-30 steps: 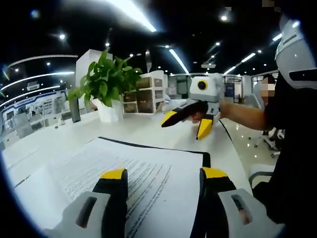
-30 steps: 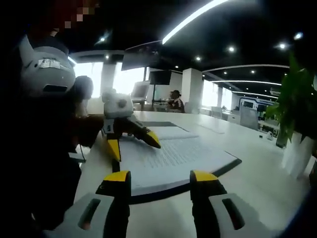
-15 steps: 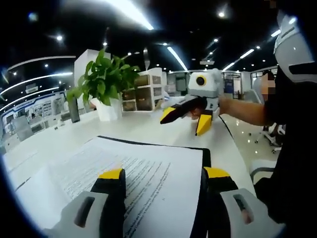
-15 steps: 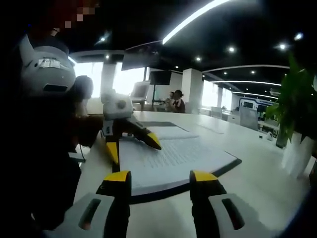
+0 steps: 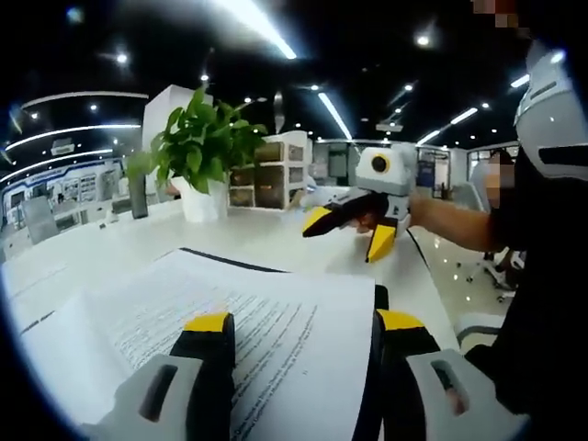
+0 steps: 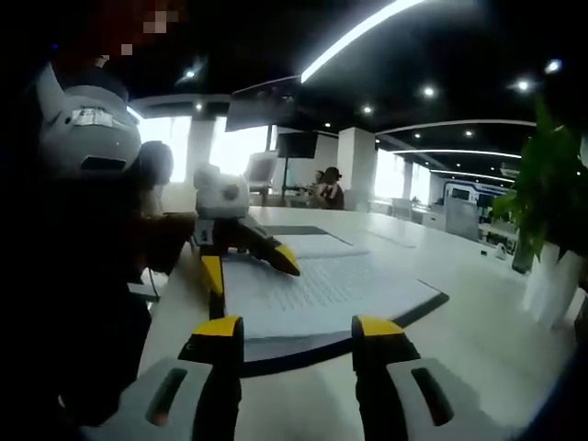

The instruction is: Flip through the bound document one page at a time

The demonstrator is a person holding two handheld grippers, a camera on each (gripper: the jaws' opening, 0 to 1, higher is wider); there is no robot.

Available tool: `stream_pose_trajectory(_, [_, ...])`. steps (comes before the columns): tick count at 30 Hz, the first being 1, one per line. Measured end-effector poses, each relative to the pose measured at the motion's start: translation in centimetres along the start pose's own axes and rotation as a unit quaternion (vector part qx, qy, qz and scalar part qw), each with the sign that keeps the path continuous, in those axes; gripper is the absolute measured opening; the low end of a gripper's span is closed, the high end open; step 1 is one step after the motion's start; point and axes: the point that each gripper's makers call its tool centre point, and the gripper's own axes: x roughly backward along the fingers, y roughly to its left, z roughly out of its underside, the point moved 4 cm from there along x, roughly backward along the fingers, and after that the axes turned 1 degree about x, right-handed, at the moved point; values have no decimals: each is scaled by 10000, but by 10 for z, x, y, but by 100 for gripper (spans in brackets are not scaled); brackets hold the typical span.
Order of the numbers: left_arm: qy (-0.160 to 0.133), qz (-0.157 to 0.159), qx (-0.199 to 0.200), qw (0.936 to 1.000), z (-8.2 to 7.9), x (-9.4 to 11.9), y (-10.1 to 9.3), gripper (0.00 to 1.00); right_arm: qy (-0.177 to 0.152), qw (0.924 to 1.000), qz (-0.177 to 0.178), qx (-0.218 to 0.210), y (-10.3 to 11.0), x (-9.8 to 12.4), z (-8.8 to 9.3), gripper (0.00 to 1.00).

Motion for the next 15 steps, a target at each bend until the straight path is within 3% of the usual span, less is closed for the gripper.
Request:
stream_pose_trajectory(7, [-54, 17, 151, 9999, -2, 1, 1, 60, -41, 10000, -49, 35, 3, 0, -2, 51])
stream_pose_trajectory(15, [74, 18, -35, 10000, 3, -1, -1, 62, -26, 10000, -18, 46, 1, 0, -1, 50])
